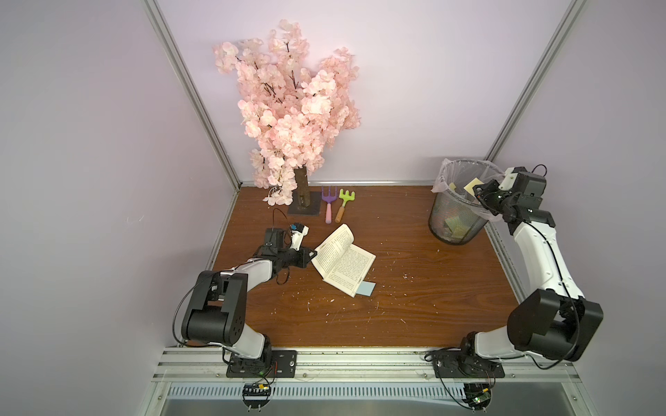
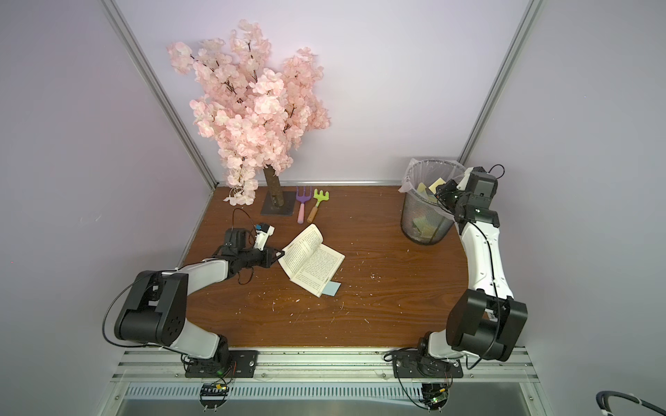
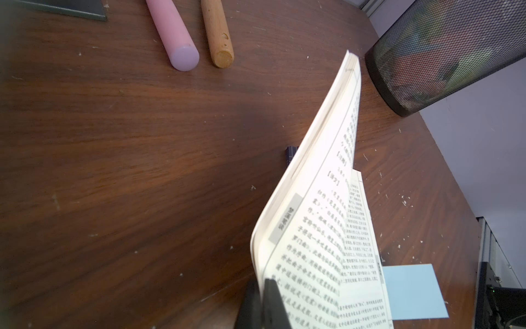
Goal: Peel off the used sticky note
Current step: Place the note in the trash bin.
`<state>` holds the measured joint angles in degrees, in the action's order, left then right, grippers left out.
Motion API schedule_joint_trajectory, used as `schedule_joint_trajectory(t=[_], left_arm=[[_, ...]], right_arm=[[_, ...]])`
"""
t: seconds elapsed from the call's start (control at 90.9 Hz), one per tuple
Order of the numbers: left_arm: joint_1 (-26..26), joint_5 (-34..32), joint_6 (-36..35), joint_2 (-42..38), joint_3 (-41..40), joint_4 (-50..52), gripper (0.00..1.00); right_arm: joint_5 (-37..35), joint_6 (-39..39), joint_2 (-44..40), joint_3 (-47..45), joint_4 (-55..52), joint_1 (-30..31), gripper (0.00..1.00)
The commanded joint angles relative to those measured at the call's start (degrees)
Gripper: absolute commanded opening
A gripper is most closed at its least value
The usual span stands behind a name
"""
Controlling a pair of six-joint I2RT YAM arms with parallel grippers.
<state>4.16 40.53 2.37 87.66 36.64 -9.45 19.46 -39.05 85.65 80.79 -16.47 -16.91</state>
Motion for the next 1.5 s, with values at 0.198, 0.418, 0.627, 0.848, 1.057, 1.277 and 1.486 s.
schedule_joint_trajectory(t=[0.198, 0.418, 0.627, 0.848, 1.057, 1.277, 1.486], left_arm=[[-0.7, 0.5, -0.1, 0.7, 0.5, 1.3, 0.01], [-0.7, 0.6, -0.1, 0.8, 0.5, 1.3, 0.01], [-0.7, 0.7, 0.0, 0.9, 0.6, 1.3, 0.01], [-0.7, 0.6, 0.0, 0.9, 0.5, 1.2, 0.01], [-0.7, 0.9, 0.0, 1.0, 0.5, 1.3, 0.01], [-0.7, 0.9, 0.1, 1.1, 0.6, 1.2, 0.01], [-0.7, 1.0, 0.1, 0.9, 0.5, 1.1, 0.01]], right_arm=[[-1.6, 2.8, 1.0, 12.3, -4.1, -0.1, 0.72], [-2.4, 6.7, 5.2, 21.7, -12.0, 0.9, 0.76], [-10.3, 13.9, 13.1, 27.9, -20.0, 4.4, 0.78], [-22.3, 18.2, 16.0, 32.0, -24.0, 9.0, 0.82], [-21.8, 20.7, 16.7, 37.5, -25.8, 9.5, 0.84], [-34.4, 26.4, 22.3, 47.4, -34.7, 14.0, 0.88], [-30.4, 27.0, 29.5, 54.4, -41.3, 16.1, 0.92]])
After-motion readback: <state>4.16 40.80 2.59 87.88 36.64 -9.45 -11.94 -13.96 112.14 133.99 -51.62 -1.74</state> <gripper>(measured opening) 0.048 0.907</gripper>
